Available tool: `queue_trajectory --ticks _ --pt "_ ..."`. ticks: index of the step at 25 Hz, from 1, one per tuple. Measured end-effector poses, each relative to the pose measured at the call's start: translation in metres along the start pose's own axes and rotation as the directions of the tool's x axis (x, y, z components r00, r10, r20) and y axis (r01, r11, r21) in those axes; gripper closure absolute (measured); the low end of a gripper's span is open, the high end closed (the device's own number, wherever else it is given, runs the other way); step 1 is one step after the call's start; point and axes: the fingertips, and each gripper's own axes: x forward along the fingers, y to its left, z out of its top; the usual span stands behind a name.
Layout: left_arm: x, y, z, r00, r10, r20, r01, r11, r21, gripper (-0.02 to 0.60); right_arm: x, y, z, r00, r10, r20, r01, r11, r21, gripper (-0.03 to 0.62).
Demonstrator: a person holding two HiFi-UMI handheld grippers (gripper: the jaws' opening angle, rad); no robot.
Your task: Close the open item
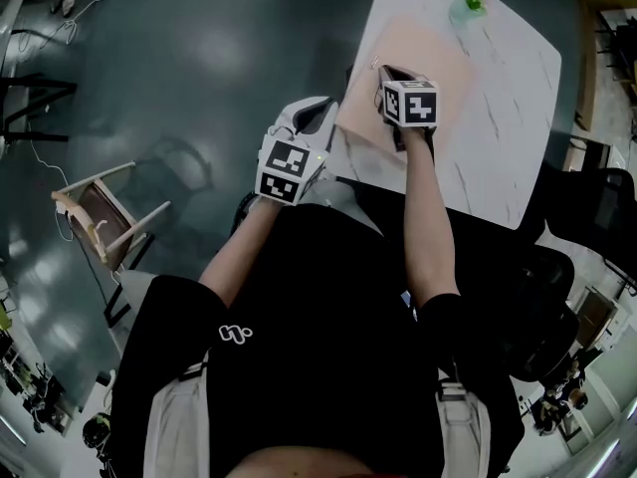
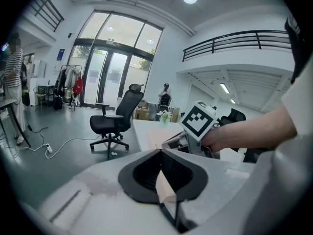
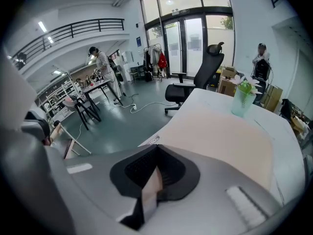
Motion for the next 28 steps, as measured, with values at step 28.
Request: queue_trajectory --ticks 28 --pt "0.004 -0.126 0.139 0.92 -0.31 0.239 0.259 0.94 0.223 0.581 -0.305 -0.01 0.018 0.613 -0.272 0.741 0.145 0.962 0.233 0.592"
